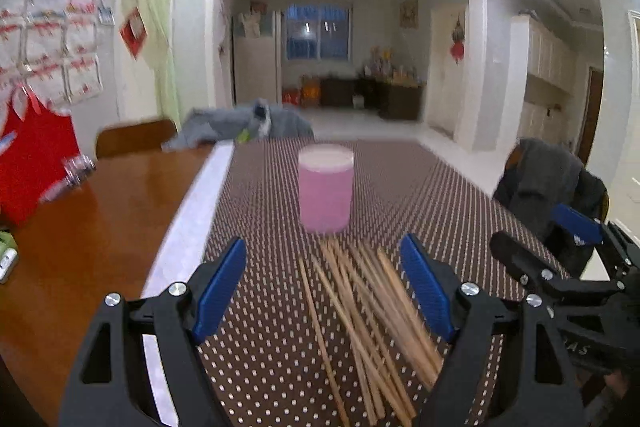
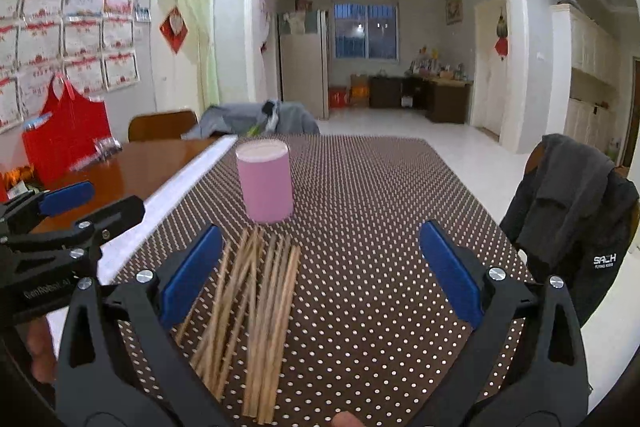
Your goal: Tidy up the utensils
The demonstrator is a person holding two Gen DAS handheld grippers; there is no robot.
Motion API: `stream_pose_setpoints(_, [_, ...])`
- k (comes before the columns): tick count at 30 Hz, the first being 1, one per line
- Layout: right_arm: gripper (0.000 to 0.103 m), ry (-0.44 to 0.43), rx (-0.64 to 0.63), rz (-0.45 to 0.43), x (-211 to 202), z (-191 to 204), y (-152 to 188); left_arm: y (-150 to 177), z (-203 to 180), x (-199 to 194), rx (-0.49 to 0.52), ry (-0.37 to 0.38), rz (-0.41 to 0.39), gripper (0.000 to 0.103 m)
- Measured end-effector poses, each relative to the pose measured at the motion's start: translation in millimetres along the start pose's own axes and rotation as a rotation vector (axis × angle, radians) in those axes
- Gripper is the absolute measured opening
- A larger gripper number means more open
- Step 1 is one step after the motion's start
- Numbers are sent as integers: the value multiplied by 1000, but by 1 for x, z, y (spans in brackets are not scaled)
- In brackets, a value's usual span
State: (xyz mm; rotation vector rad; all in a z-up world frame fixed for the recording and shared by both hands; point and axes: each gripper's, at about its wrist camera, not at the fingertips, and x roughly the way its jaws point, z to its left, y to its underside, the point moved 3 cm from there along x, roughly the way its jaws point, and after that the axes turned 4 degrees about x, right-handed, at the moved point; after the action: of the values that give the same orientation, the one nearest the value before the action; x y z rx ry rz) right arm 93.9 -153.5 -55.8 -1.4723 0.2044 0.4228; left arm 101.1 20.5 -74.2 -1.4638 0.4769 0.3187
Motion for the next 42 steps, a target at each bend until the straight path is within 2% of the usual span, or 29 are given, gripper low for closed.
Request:
stream_pose_setpoints(7, [97, 21, -4, 138, 41, -14, 21, 34, 24, 67, -50, 56, 280, 78])
stream_pose_setpoints(11, [97, -13, 5, 219, 64, -20, 31, 50, 26, 93, -23, 33, 381, 78])
stream_pose_setpoints(14, [97, -39, 17, 267, 78, -22, 35, 50, 26, 104, -21, 51, 411, 78])
stream_pose_setpoints(17, [96, -52, 19, 321, 93, -22, 39, 53, 24, 118, 3, 37, 447, 78])
stream_pose_setpoints(25, [95, -6, -32, 441, 119, -17, 52, 60, 30, 134, 50, -68, 479, 78])
stream_pose_setpoints(31, [95, 40, -97, 493, 139, -9, 62, 65, 33, 133, 37, -66, 480, 78])
stream_pose_setpoints(36, [95, 63, -91, 500, 145, -13, 64, 64, 38, 135, 23, -66, 484, 78])
stream_pose_setpoints(42, [94, 36, -74, 548, 151, -17, 66, 63, 36, 149, 34, -81, 513, 78])
